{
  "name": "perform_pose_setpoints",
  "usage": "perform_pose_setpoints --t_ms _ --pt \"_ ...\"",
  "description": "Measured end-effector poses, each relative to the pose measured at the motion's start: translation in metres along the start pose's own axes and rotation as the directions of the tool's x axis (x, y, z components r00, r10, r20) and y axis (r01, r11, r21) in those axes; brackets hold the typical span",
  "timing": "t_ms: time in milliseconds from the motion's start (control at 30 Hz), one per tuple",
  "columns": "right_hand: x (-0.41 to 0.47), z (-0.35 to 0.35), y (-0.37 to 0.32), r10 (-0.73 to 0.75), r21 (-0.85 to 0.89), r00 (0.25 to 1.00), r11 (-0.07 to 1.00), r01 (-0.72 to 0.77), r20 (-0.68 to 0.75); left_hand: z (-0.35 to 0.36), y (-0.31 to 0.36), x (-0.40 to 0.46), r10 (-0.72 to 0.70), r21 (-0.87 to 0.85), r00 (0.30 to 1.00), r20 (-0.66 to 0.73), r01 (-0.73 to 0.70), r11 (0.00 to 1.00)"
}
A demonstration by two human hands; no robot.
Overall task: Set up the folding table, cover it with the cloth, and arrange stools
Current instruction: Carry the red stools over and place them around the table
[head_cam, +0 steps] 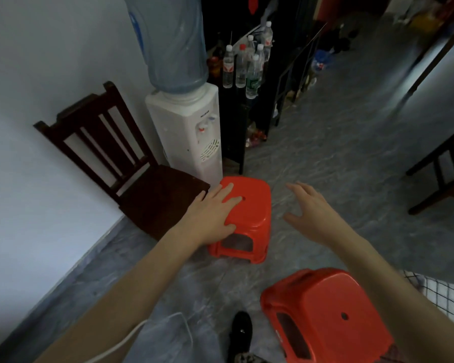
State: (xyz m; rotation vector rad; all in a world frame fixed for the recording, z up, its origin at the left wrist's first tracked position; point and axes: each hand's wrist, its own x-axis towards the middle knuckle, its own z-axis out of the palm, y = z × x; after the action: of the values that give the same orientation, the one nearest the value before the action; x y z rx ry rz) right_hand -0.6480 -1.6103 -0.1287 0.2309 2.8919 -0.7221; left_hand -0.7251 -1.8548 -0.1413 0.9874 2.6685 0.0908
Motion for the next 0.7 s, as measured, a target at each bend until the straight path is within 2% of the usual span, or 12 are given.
perform_pose_setpoints --t_ms 400,533,700 --pt "0.115 0.002 0.007 0.052 0.036 0.998 0.998 -0.053 0.039 -0.016 -0.065 0.103 -0.016 -0.004 0.999 0.052 0.016 1.0" --pt "0.153 0.008 0.0 0.087 0.082 0.996 0.993 -0.086 -0.004 -0.02 -0.096 0.143 0.041 0.025 0.989 0.14 -0.045 0.999" --pt "0.193 0.02 -0.014 0.206 0.11 0.978 0.973 -0.201 -0.036 -0.028 -0.135 0.203 0.131 0.041 0.973 0.189 -0.141 0.989"
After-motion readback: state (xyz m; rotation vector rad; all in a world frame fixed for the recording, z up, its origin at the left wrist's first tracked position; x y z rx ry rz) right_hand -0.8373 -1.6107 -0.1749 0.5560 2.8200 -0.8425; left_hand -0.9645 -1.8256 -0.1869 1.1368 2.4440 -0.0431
